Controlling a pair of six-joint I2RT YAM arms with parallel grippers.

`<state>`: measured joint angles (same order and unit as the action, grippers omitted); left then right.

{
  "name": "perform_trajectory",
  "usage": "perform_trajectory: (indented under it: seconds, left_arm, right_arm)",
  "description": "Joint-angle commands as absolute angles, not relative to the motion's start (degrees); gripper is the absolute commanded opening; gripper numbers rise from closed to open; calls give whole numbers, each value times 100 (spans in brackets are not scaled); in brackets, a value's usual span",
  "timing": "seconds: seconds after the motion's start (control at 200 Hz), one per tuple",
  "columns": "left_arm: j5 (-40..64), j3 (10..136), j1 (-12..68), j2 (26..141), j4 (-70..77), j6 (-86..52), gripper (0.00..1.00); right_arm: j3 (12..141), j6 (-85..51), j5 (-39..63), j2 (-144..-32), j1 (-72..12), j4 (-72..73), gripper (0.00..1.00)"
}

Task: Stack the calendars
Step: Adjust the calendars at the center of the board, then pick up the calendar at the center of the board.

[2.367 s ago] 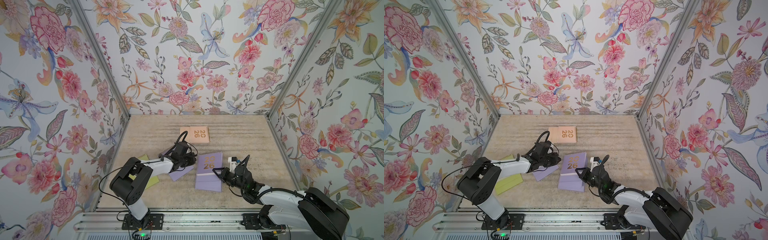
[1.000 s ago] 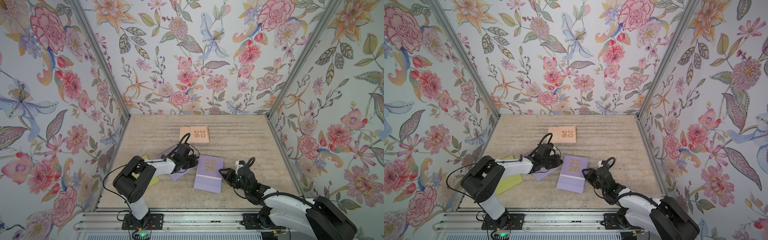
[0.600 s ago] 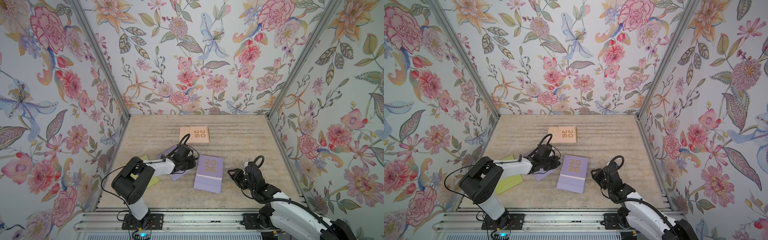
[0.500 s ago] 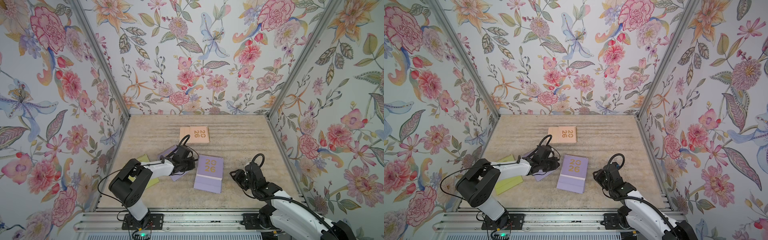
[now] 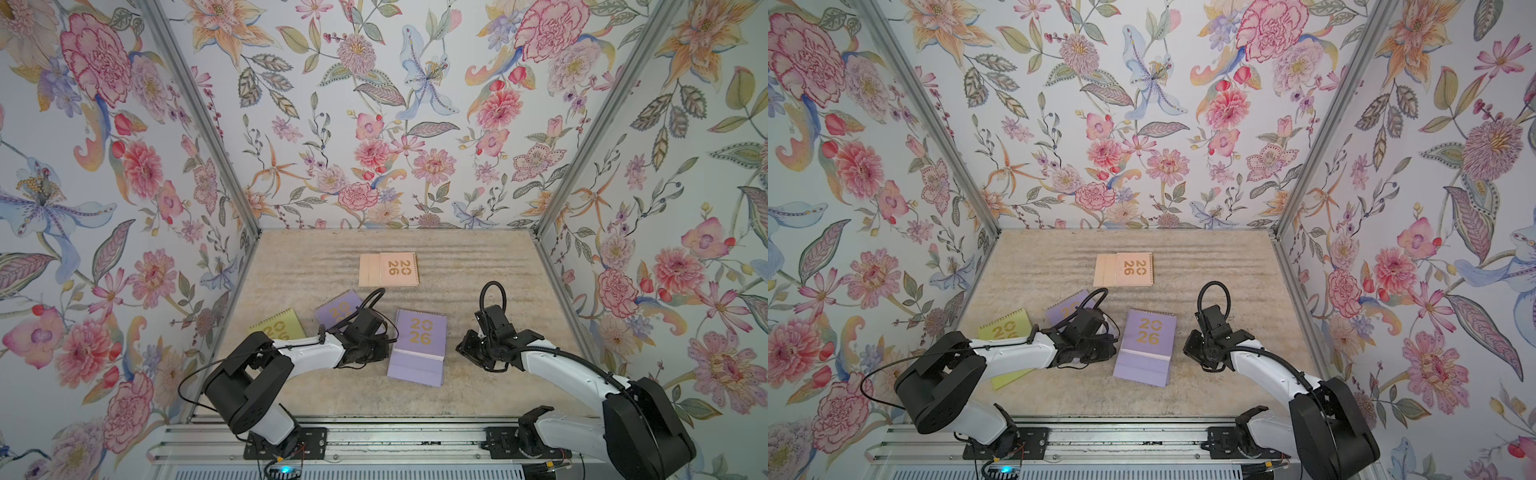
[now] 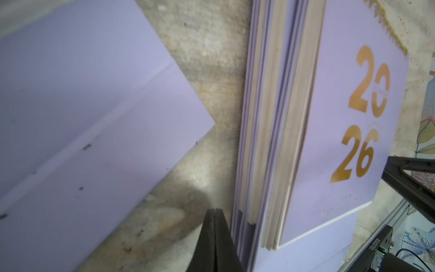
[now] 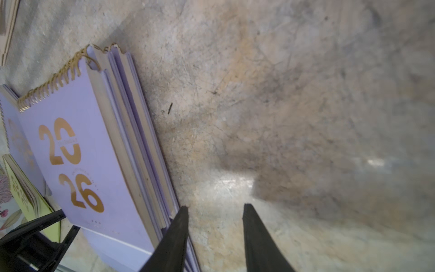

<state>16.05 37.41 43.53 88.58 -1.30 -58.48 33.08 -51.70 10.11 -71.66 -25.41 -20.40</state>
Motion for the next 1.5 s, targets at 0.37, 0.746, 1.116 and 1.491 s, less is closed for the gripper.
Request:
perform_trajectory:
  seconds: [0.37, 0.746, 1.116, 1.491]
  left_arm:
    - [1700, 3725, 4855, 9172, 137, -6354, 0]
    - [1133, 4102, 4758, 8912, -529, -6114, 0]
    - [969, 4004, 3426, 7805, -1378, -5470, 0]
    - [1112, 3708, 1509, 7116, -1890, -4605, 0]
  right_arm:
    - [3691, -4513, 1518, -7851, -2094, -1959, 35]
    - [4086, -4316, 1220, -7603, -2089, -2279, 34]
    - [6024, -4078, 1009, -8707, -3007, -2658, 37]
    - [8375, -4008, 1458, -10810, -3981, -2661, 43]
